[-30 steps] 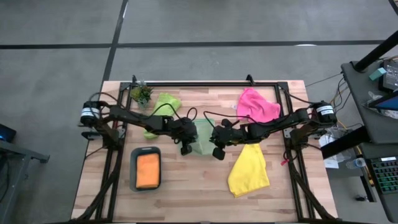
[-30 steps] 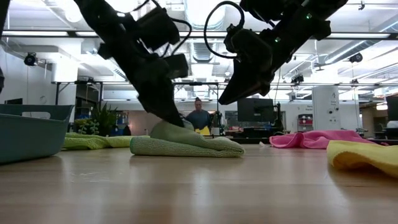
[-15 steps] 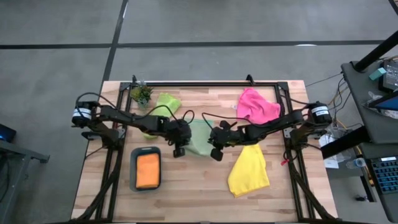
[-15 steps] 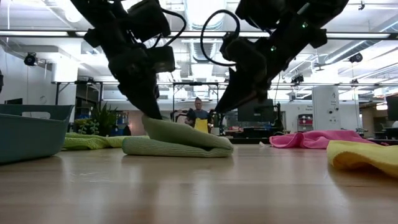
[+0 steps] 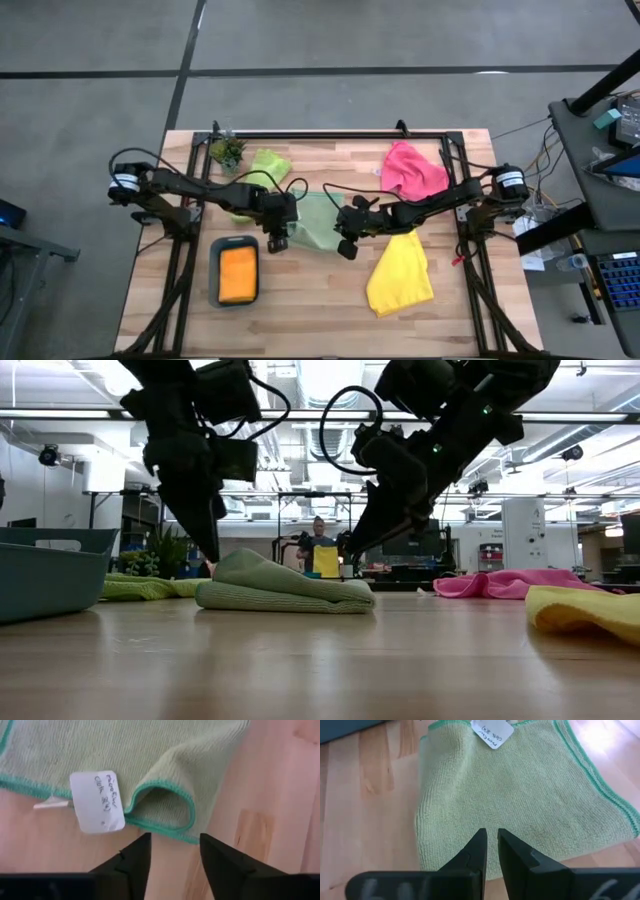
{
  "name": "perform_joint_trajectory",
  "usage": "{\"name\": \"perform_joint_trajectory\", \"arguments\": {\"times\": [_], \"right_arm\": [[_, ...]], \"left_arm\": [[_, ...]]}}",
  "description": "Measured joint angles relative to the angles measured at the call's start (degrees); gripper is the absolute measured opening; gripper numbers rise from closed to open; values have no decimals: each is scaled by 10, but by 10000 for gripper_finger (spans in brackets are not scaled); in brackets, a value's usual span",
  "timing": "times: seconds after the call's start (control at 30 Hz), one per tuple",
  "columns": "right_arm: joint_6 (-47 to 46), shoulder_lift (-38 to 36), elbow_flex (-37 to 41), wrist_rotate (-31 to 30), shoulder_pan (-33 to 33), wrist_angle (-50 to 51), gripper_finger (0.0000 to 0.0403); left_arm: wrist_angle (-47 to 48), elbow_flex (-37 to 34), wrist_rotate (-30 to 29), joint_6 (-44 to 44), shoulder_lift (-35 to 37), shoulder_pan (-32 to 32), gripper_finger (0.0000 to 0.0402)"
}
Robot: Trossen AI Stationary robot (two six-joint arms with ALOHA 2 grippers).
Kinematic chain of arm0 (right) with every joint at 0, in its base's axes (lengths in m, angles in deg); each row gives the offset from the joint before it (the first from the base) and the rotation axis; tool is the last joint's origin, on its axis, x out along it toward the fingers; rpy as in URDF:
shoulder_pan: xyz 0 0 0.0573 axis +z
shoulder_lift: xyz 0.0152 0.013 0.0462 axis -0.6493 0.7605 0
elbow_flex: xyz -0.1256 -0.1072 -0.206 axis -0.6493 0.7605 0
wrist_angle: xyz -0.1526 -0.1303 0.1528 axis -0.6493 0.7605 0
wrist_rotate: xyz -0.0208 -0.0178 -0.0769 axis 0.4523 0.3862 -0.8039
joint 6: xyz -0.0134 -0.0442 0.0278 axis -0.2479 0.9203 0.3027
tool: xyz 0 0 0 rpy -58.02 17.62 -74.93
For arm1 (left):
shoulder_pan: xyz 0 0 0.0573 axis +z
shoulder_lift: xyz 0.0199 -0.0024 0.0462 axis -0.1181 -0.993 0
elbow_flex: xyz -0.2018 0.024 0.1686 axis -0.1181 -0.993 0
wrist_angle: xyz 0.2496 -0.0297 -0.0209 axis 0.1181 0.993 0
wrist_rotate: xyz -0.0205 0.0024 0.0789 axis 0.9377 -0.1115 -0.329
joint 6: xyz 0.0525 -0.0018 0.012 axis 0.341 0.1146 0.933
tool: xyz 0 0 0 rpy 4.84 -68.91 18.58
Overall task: Fold microfiber towels
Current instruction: Fold the light green microfiber cloth
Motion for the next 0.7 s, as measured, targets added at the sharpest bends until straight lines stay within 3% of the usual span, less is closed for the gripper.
{"name": "perform_joint_trajectory", "arguments": {"times": [0.17,0.37,0.53,0.7], "right_arm": [[1,0,0,0,0,-5,38],[2,1,0,0,0,-7,38],[4,1,0,0,0,-10,38],[4,1,0,0,0,-11,38]], "left_arm": [[-32,-2,0,0,-4,-1,174],[-54,-4,2,26,-14,-16,167],[-81,-18,4,31,-15,-24,113],[-106,-25,3,30,-15,-24,25]]}}
